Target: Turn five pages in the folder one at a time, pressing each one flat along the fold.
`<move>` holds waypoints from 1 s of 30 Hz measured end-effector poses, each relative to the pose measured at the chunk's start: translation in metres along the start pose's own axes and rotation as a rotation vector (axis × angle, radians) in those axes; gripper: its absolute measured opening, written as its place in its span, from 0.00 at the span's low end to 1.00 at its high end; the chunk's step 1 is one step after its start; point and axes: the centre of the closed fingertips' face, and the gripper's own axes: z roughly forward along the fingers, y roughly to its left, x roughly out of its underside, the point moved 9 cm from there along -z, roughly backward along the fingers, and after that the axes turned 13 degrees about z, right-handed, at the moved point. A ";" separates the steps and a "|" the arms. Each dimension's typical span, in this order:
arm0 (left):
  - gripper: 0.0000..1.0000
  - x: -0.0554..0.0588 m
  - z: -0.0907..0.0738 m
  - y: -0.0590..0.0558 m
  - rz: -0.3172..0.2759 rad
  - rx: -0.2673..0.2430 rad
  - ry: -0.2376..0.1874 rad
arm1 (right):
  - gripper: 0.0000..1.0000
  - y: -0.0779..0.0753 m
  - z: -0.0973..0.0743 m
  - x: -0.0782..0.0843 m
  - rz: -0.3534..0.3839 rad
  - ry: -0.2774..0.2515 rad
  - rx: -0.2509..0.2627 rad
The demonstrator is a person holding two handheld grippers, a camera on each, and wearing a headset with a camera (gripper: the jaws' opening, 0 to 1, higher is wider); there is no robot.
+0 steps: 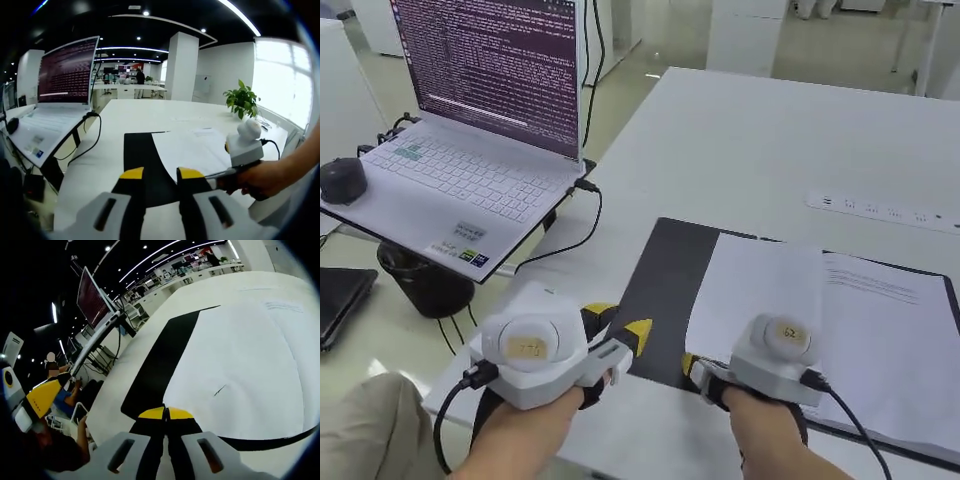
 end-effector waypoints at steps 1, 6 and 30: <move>0.23 0.002 0.001 0.000 0.003 0.003 0.009 | 0.00 -0.001 0.000 0.001 0.001 -0.008 -0.004; 0.23 0.007 0.005 -0.004 0.012 0.022 0.033 | 0.00 -0.003 0.002 0.005 0.012 -0.017 -0.018; 0.26 0.032 0.091 -0.057 0.164 0.194 0.241 | 0.01 -0.051 -0.074 -0.027 0.033 -0.233 0.000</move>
